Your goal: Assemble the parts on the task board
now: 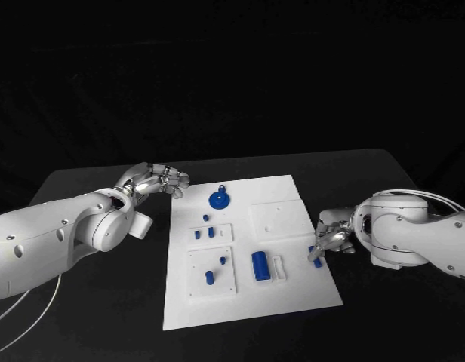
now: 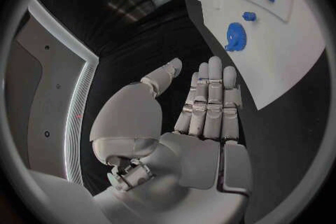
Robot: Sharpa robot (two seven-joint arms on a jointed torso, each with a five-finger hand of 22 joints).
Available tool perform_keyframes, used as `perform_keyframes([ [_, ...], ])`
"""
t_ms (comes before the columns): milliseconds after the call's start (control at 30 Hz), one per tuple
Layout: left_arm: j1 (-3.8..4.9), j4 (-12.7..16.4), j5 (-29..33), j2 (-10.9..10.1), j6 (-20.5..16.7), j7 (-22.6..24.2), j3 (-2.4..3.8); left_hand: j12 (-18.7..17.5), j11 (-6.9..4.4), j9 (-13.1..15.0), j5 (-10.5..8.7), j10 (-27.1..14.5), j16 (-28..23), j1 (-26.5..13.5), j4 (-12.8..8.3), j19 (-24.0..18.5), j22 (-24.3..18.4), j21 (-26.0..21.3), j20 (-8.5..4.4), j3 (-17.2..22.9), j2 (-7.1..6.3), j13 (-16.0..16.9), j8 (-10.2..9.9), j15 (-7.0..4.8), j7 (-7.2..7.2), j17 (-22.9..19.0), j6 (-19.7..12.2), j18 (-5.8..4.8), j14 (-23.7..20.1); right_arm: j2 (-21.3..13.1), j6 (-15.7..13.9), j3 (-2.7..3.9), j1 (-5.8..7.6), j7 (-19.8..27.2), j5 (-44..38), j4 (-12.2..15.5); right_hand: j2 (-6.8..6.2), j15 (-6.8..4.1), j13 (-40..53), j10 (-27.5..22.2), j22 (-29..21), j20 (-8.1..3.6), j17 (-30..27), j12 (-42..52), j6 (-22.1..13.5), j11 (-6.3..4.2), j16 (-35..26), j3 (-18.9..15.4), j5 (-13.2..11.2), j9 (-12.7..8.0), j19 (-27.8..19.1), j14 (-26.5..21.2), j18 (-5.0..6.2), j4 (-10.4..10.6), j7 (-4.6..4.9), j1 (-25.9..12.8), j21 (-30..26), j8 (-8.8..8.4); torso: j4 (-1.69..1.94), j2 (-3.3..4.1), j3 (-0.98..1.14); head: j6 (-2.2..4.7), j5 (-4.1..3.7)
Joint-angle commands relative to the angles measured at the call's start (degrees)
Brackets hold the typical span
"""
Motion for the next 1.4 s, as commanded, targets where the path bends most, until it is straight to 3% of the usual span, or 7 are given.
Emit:
perform_keyframes([
  [33,0.03,0.15,0.29,0.04,0.77,0.57,0.03,-0.22,-0.04,-0.08,-0.28,-0.32,-0.31,-0.47,0.35,-0.02,0.06,-0.20,0.03,0.05,-0.06,-0.09,0.32,0.03,0.04,0.09,-0.38,1.07,0.50,0.31,1.27,-0.52,-0.88,-1.86,-5.79,-0.43,-0.07,-0.02,-0.03,0.31,0.74,0.38,0.02,0.33,0.40,-0.02,0.26,0.52,-0.30,-12.78,0.41,0.28,1.50,0.23,0.09,0.36,0.30,0.03,-0.08,0.01,0.03,-0.04,-0.09],
  [433,0.03,0.21,-0.21,-0.16,0.87,0.61,0.03,-0.21,-0.04,-0.08,-0.28,-0.31,-0.36,-0.44,0.34,-0.02,0.09,-0.22,0.03,0.04,-0.07,-0.09,0.34,0.03,0.03,0.16,-0.38,1.08,0.52,0.13,3.54,-0.54,-0.93,-2.27,-10.32,0.14,-0.90,-0.18,-0.10,0.30,0.80,0.93,-0.04,0.17,1.18,-0.21,0.24,-0.22,-0.30,-12.68,0.28,0.23,1.58,0.83,-0.12,-1.67,0.37,0.23,-0.05,-0.01,0.01,-0.22,-0.05],
  [1100,0.02,0.18,-0.67,-0.07,1.15,0.34,0.02,-0.19,-0.05,-0.09,-0.28,-0.31,-0.57,-0.35,0.36,0.01,0.22,-0.27,0.04,0.04,0.06,-0.08,0.41,0.03,0.02,0.46,-0.35,1.07,0.60,0.10,3.03,-0.53,-0.96,-2.04,-7.59,0.26,1.41,-0.48,-0.03,0.26,0.86,0.66,0.00,0.03,1.45,-0.48,0.37,-3.40,-0.29,-12.67,-0.11,0.03,1.58,-0.58,-0.38,-3.74,0.42,0.07,0.00,0.01,0.03,0.24,0.24],
  [1200,0.02,0.15,-0.64,-0.05,1.11,0.27,0.02,-0.19,-0.05,-0.09,-0.27,-0.31,-0.59,-0.36,0.38,0.02,0.23,-0.27,0.04,0.04,0.09,-0.09,0.41,0.02,0.02,0.49,-0.36,1.07,0.61,0.20,2.62,-0.53,-0.96,-1.44,-6.01,0.25,3.19,-0.40,-0.09,0.15,0.82,0.55,-0.08,-0.12,1.15,-0.39,0.27,-2.50,-0.28,-12.71,-0.19,0.00,1.58,-0.63,-0.28,-1.92,0.36,-0.13,0.00,0.02,0.05,0.27,0.30],
  [1267,0.02,0.14,-0.63,-0.07,1.12,0.24,0.02,-0.19,-0.05,-0.10,-0.26,-0.32,-0.61,-0.34,0.39,0.03,0.25,-0.28,0.03,0.05,0.14,-0.09,0.41,0.02,0.02,0.53,-0.37,1.07,0.63,0.20,2.07,-0.53,-0.96,-1.02,-5.93,0.05,4.46,-0.19,-0.20,0.27,0.69,0.60,-0.26,-0.23,1.22,-0.26,0.11,2.73,-0.10,-12.71,-0.13,0.06,1.51,0.18,-0.21,3.21,0.26,-0.18,0.00,0.01,0.02,0.29,0.29],
  [1300,0.02,0.14,-0.62,-0.07,1.09,0.21,0.02,-0.20,-0.05,-0.10,-0.25,-0.33,-0.62,-0.34,0.40,0.03,0.25,-0.28,0.03,0.05,0.15,-0.09,0.41,0.02,0.02,0.54,-0.38,1.07,0.63,0.16,1.92,-0.53,-0.96,-1.03,-5.69,-0.03,1.54,0.07,-0.36,0.55,0.49,1.38,-0.42,-0.33,1.53,0.04,0.05,11.06,-0.69,-12.76,0.14,0.24,1.05,4.26,0.31,5.41,0.12,-0.23,0.00,0.01,0.02,0.29,0.29],
  [1400,0.02,0.10,-0.61,-0.08,1.12,0.15,0.02,-0.20,-0.04,-0.10,-0.24,-0.33,-0.64,-0.34,0.41,0.04,0.27,-0.29,0.03,0.05,0.18,-0.09,0.41,0.02,0.02,0.57,-0.39,1.07,0.64,-0.08,1.34,-0.52,-0.96,-0.94,-5.30,-0.21,0.85,0.19,-0.28,0.87,0.82,1.55,-0.47,-0.11,1.84,-0.02,0.18,16.50,-0.35,-12.68,0.40,0.45,1.42,5.86,0.02,6.94,0.60,-0.13,-0.01,0.01,0.02,0.28,0.29],
])
